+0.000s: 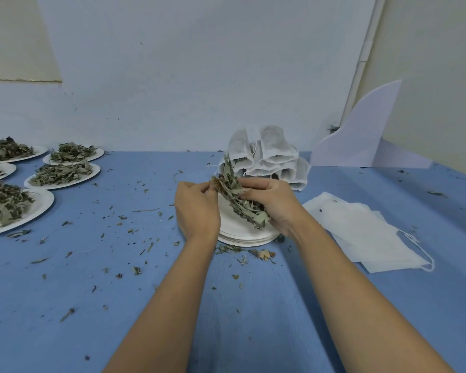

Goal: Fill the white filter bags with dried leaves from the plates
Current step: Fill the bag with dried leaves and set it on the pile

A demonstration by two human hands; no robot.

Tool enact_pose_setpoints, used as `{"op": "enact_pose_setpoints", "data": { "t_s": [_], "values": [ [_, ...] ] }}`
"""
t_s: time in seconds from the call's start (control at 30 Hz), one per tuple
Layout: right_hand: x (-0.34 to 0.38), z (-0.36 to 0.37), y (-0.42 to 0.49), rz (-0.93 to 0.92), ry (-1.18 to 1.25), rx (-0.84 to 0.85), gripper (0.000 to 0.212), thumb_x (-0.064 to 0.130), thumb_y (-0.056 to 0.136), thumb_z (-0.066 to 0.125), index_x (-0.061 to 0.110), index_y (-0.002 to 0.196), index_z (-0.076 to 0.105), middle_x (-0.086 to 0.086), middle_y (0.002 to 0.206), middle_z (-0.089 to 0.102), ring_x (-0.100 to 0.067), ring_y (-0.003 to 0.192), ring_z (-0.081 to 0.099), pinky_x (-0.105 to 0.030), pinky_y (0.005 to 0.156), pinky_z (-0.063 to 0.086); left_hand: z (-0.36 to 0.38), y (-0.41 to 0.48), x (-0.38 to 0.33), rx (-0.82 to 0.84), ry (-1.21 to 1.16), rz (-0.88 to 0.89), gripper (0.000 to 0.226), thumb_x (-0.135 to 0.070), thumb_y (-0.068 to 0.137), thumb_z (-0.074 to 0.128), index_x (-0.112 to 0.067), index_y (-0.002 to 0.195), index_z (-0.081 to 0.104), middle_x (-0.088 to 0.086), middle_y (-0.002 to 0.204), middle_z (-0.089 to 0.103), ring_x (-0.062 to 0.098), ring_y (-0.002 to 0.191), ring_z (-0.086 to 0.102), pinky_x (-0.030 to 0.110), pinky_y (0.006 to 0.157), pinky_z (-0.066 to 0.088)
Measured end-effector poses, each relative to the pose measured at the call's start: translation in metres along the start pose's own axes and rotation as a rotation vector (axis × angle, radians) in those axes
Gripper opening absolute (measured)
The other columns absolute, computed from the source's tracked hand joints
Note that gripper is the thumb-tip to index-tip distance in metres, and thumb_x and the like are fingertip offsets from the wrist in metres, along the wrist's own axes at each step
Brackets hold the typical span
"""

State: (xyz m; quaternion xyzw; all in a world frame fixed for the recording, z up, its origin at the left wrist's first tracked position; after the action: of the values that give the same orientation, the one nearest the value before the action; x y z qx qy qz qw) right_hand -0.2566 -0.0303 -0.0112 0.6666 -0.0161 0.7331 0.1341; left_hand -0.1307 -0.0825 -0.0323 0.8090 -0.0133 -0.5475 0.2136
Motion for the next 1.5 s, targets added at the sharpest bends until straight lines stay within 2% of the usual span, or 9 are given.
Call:
{"op": "enact_pose_setpoints", "data": {
  "t_s": [0.13,0.43,0.6,0.8,0.97,1.17,1.27,1.37,1.5],
  "values": [
    [-0.002,-0.003,0.0,-0.003,-0.125,-0.068,0.029,-0.007,0.077,0.069,0.022,0.078,0.073,0.008,0.07,0.073,-0.001,0.067,0.069,-0.011,0.061,0.051,0.001,0.002,0.0,0.097,-0.158,-0.049,0.022,-0.027,0.093,0.058,-0.02,0.078,0.072,-0.006,0.059,0.057,0.003,0.053,0.045,0.01,0.049,0.035],
    [-0.009,-0.003,0.003,-0.09,-0.381,-0.204,0.017,0.005,0.08,0.072,0.017,0.091,0.077,0.014,0.074,0.071,0.004,0.07,0.065,-0.012,0.069,0.052,0.007,0.001,-0.001,0.318,-0.485,-0.134,0.014,-0.017,0.091,0.06,-0.023,0.085,0.071,-0.008,0.078,0.068,0.007,0.075,0.061,0.023,0.074,0.051],
    [-0.013,0.004,0.004,-0.16,-0.561,-0.275,0.019,0.007,0.084,0.065,0.017,0.094,0.077,0.006,0.08,0.073,0.006,0.068,0.06,-0.004,0.06,0.044,0.007,-0.003,-0.001,0.444,-0.547,-0.066,0.029,-0.009,0.089,0.059,-0.029,0.073,0.071,-0.015,0.068,0.069,-0.003,0.065,0.06,0.01,0.061,0.045],
    [-0.018,0.006,0.004,-0.13,-0.721,-0.403,0.016,-0.003,0.078,0.056,-0.002,0.067,0.068,-0.016,0.06,0.06,-0.014,0.056,0.041,-0.023,0.044,0.028,0.008,-0.007,-0.003,0.536,-0.534,-0.045,0.028,-0.003,0.085,0.06,-0.026,0.077,0.074,-0.011,0.07,0.069,0.002,0.071,0.061,0.017,0.07,0.048],
    [-0.021,-0.001,0.007,-0.062,-0.673,-0.421,0.027,-0.004,0.079,0.054,0.006,0.055,0.05,-0.002,0.048,0.041,-0.013,0.049,0.033,-0.019,0.037,0.024,0.01,-0.011,-0.009,0.559,-0.445,0.04,0.028,-0.004,0.086,0.061,-0.03,0.079,0.071,-0.019,0.064,0.067,-0.009,0.063,0.057,0.011,0.065,0.047],
    [-0.015,0.001,0.008,0.144,-0.312,-0.31,0.021,0.015,0.082,0.05,0.002,0.079,0.067,-0.012,0.078,0.066,-0.023,0.074,0.058,-0.036,0.071,0.047,0.009,-0.012,-0.014,0.553,-0.337,0.051,0.025,-0.015,0.09,0.048,-0.03,0.084,0.067,-0.014,0.081,0.062,0.008,0.086,0.056,0.039,0.094,0.048],
    [-0.014,0.0,0.011,0.197,-0.192,-0.34,0.03,0.029,0.088,0.041,0.018,0.078,0.067,-0.006,0.099,0.07,-0.026,0.097,0.063,-0.048,0.097,0.046,0.009,-0.009,-0.014,0.543,-0.308,0.068,0.02,-0.029,0.093,0.053,-0.024,0.081,0.068,-0.01,0.079,0.064,0.005,0.079,0.058,0.035,0.085,0.051],
    [-0.012,0.004,0.013,0.175,-0.214,-0.359,0.04,0.041,0.096,0.033,0.02,0.083,0.065,-0.002,0.098,0.069,-0.023,0.097,0.062,-0.046,0.095,0.046,0.01,-0.007,-0.014,0.512,-0.244,0.113,0.017,-0.039,0.089,0.06,-0.027,0.08,0.067,-0.008,0.083,0.065,-0.006,0.071,0.057,0.016,0.066,0.044],
    [-0.014,0.007,0.011,0.087,-0.286,-0.37,0.043,0.036,0.099,0.034,0.014,0.081,0.066,-0.004,0.088,0.069,-0.024,0.091,0.064,-0.04,0.086,0.048,0.014,-0.004,-0.012,0.466,-0.212,0.079,0.023,-0.043,0.08,0.069,-0.025,0.093,0.068,0.003,0.113,0.058,0.005,0.097,0.056,0.022,0.082,0.042]
  ]
}}
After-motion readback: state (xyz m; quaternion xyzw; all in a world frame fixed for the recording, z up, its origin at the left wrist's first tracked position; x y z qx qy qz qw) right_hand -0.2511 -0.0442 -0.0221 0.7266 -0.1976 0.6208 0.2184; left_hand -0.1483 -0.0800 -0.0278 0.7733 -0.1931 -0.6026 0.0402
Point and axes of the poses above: each hand's wrist, its own y-axis towards the middle knuckle, its own z-axis out of the palm, x = y × z, the point moved 2 cm from there along y, towards the middle knuckle
